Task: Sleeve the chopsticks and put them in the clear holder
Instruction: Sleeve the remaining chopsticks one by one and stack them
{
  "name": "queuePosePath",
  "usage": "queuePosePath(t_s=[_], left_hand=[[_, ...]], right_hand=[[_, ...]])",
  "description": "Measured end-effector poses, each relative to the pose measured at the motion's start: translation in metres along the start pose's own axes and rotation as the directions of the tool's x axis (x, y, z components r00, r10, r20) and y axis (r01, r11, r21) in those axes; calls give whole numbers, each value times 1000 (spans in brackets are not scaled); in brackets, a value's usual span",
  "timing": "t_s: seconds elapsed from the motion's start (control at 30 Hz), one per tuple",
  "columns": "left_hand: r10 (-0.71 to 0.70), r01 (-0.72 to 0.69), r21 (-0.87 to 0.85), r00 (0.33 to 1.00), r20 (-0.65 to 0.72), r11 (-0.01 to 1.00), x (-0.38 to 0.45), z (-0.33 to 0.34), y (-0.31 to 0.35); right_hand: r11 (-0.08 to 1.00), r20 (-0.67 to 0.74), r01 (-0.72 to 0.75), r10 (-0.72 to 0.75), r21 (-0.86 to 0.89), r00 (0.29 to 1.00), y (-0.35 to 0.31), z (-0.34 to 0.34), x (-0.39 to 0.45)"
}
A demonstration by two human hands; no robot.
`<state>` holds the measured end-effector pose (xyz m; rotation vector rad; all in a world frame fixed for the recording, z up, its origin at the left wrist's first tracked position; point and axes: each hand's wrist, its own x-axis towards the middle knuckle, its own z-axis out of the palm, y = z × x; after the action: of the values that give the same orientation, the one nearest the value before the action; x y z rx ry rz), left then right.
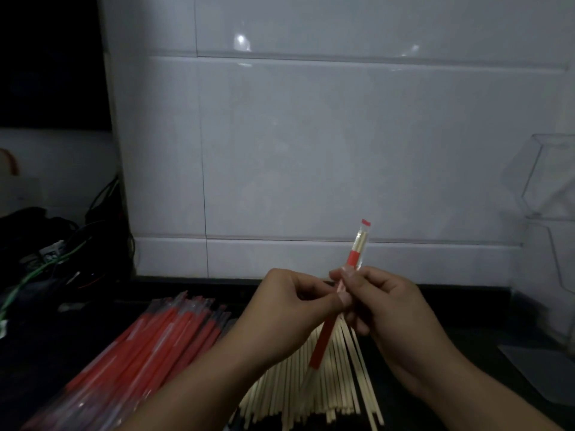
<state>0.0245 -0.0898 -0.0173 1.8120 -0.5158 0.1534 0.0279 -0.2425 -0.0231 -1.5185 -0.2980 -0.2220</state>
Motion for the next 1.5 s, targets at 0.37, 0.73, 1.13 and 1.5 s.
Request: queuePosePath(t_s=[0.37,0.73,1.13,1.5], left_hand=[[-50,233,583,949,-312,778,15,-55,-19],[-369,417,892,868,-334,174,12,-83,-47],[-381,452,876,849,-366,167,11,-86,-61],[-339,475,868,848,-407,146,17,-84,-70]], right_hand=[[611,-112,-216,204,-762,973,21,-107,50],[273,-161,-174,69,-946,985,39,-101,54],[243,239,168,300,-955,923,28,-26,9],[343,266,160,286,-925,921,35,-28,13]])
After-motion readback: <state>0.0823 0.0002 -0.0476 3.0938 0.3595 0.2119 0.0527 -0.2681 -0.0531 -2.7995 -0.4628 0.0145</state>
